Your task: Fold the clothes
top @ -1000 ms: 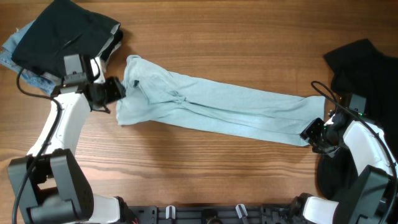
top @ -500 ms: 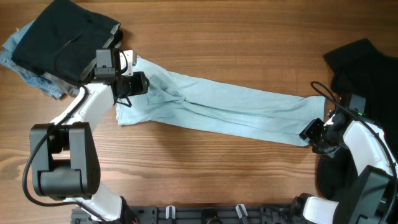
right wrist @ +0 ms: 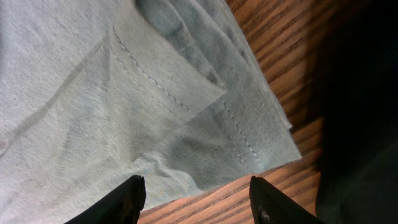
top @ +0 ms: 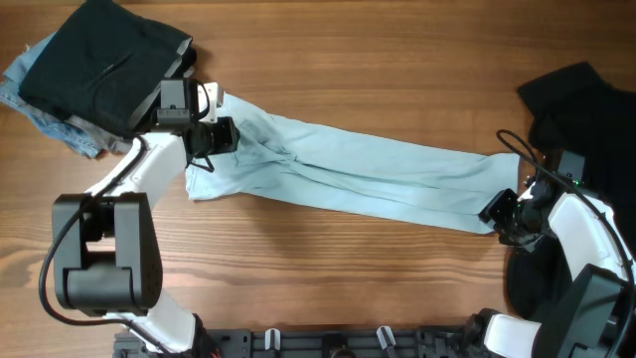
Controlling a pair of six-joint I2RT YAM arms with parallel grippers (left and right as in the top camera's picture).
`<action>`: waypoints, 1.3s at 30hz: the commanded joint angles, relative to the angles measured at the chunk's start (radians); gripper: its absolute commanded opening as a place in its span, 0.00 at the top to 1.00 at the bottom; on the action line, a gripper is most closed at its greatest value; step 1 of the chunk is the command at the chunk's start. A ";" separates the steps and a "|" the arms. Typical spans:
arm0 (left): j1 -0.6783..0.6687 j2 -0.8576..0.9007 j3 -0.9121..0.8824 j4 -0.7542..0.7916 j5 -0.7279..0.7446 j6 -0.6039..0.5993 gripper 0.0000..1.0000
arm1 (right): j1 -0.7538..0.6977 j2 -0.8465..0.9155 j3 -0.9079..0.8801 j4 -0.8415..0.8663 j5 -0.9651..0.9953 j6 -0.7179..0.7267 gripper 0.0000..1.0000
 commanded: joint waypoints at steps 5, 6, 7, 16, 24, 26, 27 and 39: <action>-0.003 0.028 0.016 0.001 0.051 0.007 0.96 | -0.003 -0.015 0.026 0.000 -0.009 -0.011 0.42; -0.002 0.017 0.025 -0.009 0.063 0.006 0.96 | -0.003 -0.015 0.026 0.000 -0.009 -0.011 0.42; -0.002 0.000 0.039 -0.026 0.071 0.005 0.96 | -0.003 -0.015 0.026 -0.001 -0.009 -0.011 0.42; -0.054 -0.134 0.131 -0.086 0.079 -0.019 0.96 | -0.003 -0.015 0.026 -0.001 -0.009 -0.011 0.41; -0.114 -0.130 0.131 -0.029 0.045 -0.019 0.96 | -0.003 -0.015 0.026 0.000 -0.009 -0.011 0.41; -0.114 -0.129 0.131 -0.019 0.033 -0.015 0.96 | -0.003 -0.015 0.026 0.000 -0.008 -0.011 0.41; -0.114 -0.128 0.131 -0.013 0.015 -0.015 0.96 | -0.003 -0.015 0.026 0.000 -0.008 -0.012 0.41; -0.113 -0.120 0.131 0.055 -0.058 -0.016 0.59 | -0.003 -0.015 0.026 0.001 -0.009 -0.011 0.41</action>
